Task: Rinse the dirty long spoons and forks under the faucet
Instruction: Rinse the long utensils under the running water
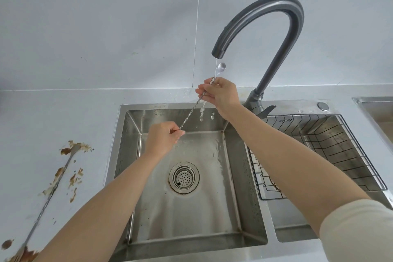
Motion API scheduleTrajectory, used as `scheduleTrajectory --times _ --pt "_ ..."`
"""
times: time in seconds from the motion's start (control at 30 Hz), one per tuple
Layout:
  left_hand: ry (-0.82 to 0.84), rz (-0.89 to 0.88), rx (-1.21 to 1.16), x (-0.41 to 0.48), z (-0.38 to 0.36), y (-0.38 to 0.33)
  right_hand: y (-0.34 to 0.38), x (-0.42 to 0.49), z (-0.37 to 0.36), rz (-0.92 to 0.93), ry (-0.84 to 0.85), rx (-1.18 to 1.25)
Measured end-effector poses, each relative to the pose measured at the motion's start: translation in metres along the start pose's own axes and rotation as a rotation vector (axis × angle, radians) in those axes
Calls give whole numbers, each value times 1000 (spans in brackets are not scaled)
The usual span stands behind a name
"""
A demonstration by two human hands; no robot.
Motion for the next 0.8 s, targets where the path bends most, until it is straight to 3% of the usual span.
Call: scheduleTrajectory --times 0.57,0.8 --pt "23 58 -203 29 -23 -37 10 -3 1 -23 -41 -217" --pt "11 42 -234 45 -25 -50 17 2 11 36 -5 -136"
Point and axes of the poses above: each hand's wrist, its own x-axis towards the middle knuckle, its own z-axis out of the back of the hand, y = z × x, the point moved 1 cm from there along x, towards the middle knuckle, and after that the axes turned 7 degrees about -y, right-handed, at the moved point
